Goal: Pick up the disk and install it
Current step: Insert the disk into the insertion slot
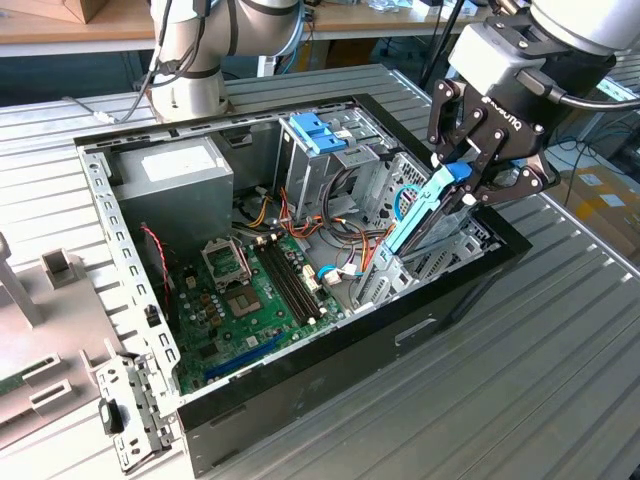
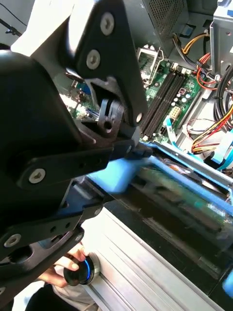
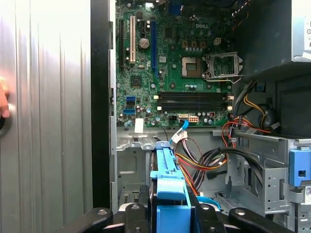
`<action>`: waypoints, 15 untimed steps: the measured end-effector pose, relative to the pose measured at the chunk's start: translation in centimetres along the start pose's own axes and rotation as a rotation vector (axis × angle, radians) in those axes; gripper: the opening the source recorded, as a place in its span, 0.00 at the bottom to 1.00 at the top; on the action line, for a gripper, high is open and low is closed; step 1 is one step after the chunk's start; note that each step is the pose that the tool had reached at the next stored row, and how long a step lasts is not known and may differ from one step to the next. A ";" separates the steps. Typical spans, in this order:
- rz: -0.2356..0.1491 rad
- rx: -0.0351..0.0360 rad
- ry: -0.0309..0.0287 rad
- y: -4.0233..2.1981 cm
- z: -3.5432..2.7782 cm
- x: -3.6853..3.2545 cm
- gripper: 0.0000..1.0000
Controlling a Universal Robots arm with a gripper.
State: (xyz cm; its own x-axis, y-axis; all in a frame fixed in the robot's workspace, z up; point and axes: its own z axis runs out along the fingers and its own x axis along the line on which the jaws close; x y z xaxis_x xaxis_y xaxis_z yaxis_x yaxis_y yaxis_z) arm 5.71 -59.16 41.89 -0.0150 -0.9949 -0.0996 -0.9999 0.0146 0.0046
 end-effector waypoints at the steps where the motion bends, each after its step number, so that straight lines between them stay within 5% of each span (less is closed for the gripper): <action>1: 0.000 0.0000 0.0000 0.00 0.00 0.00 0.45; 8: 0.000 0.0000 0.0000 0.00 0.13 0.01 0.43; 15: 0.000 0.0001 -0.0001 -0.07 0.47 0.05 0.12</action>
State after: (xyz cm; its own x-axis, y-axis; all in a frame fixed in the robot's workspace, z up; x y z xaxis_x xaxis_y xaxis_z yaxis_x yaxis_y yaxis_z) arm 5.77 -59.17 41.42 -0.0150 -0.9949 -0.0997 -0.9999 0.0146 0.0046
